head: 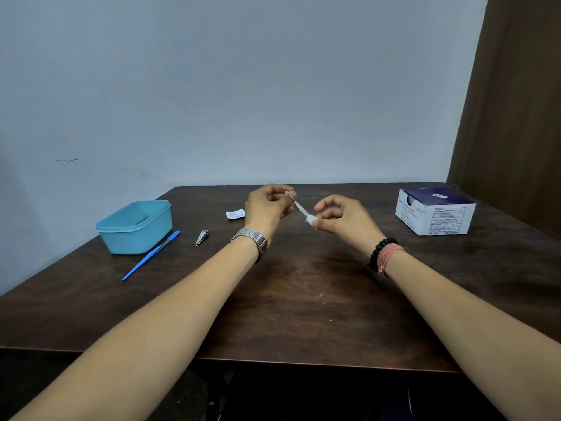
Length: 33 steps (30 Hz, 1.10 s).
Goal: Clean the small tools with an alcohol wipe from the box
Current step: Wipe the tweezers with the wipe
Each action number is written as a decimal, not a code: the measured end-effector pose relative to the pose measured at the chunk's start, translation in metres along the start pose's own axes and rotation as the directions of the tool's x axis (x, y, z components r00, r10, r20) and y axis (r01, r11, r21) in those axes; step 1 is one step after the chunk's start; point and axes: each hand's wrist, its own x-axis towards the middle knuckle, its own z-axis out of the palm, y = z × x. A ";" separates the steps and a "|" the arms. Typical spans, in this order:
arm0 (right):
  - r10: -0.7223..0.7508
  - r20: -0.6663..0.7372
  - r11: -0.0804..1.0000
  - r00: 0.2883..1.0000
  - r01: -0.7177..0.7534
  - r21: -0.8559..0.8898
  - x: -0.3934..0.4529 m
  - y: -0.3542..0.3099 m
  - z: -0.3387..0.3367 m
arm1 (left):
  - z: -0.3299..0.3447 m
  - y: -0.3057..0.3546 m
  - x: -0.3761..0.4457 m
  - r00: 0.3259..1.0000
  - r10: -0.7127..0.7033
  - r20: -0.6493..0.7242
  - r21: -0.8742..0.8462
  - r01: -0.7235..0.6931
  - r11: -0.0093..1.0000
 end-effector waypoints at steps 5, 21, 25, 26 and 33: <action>-0.015 -0.009 1.000 1.000 0.015 -0.008 -0.001 -0.001 0.000 | 0.002 -0.002 -0.001 0.999 -0.026 0.023 -0.002 0.026 1.000; -0.170 -0.053 0.976 0.984 0.161 -0.143 -0.006 -0.007 0.002 | 0.010 0.000 -0.011 0.993 -0.072 0.093 0.092 0.063 0.994; -0.164 -0.084 0.979 0.983 0.153 -0.132 -0.005 -0.006 0.002 | 0.011 0.000 -0.011 0.990 -0.073 0.121 0.067 0.065 0.996; -0.155 -0.089 0.982 0.984 0.144 -0.119 -0.004 -0.006 0.002 | 0.010 0.000 -0.011 0.988 -0.068 0.139 0.054 0.061 0.997; -0.119 -0.096 0.992 0.988 0.113 -0.062 0.000 -0.003 0.000 | 0.007 0.004 -0.011 0.973 -0.054 0.226 -0.024 0.061 0.998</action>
